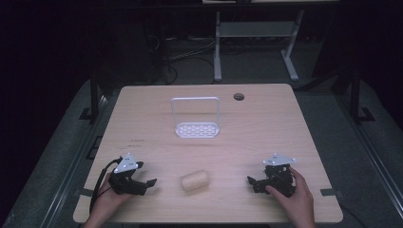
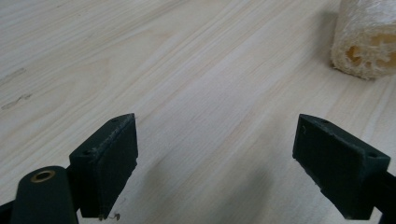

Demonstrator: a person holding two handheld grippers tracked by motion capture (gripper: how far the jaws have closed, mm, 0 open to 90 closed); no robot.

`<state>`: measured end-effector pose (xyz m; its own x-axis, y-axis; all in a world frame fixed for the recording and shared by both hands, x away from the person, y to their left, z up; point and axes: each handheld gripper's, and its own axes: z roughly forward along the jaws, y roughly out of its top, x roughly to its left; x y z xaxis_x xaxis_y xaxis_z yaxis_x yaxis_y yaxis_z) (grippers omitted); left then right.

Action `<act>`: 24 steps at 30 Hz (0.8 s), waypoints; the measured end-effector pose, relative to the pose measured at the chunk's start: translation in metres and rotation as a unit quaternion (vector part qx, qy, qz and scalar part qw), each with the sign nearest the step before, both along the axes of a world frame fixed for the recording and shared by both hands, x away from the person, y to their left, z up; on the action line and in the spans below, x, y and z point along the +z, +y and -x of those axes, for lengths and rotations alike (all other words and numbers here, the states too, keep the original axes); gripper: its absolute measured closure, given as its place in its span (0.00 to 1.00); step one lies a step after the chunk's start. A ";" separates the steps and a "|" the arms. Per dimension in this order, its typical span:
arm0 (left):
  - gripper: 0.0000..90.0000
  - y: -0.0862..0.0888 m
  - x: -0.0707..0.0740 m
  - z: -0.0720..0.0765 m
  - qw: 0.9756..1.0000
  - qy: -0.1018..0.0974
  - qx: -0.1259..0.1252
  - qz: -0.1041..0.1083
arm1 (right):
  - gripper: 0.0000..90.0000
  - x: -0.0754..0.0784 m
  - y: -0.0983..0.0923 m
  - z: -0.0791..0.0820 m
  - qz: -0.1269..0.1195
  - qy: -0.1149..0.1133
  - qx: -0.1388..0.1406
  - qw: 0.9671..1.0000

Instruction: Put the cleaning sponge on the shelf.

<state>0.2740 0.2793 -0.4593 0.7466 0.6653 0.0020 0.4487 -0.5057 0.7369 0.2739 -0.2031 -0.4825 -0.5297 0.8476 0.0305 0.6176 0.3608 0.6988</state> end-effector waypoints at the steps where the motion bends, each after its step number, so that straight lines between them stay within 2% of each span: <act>1: 0.15 -0.001 0.001 0.000 1.000 0.000 -0.003 0.000 | 0.01 0.000 0.000 0.000 0.000 0.000 0.000 1.000; 6: 0.15 -0.006 0.004 0.003 1.000 -0.002 -0.012 0.008 | 0.01 0.000 0.000 0.000 0.000 0.000 0.000 1.000; 19: 0.15 -0.021 0.009 0.009 0.999 -0.002 -0.050 0.006 | 0.01 0.000 0.000 0.000 0.000 0.000 0.000 1.000; 24: 0.15 -0.025 0.010 0.011 0.998 -0.001 -0.058 0.008 | 0.01 0.000 0.000 0.000 0.000 0.000 0.000 1.000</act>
<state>0.2635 0.2544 -0.4494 0.8184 0.5746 -0.0053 0.3859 -0.5427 0.7460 0.2739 -0.2032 -0.4825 -0.5305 0.8472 0.0300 0.6173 0.3619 0.6986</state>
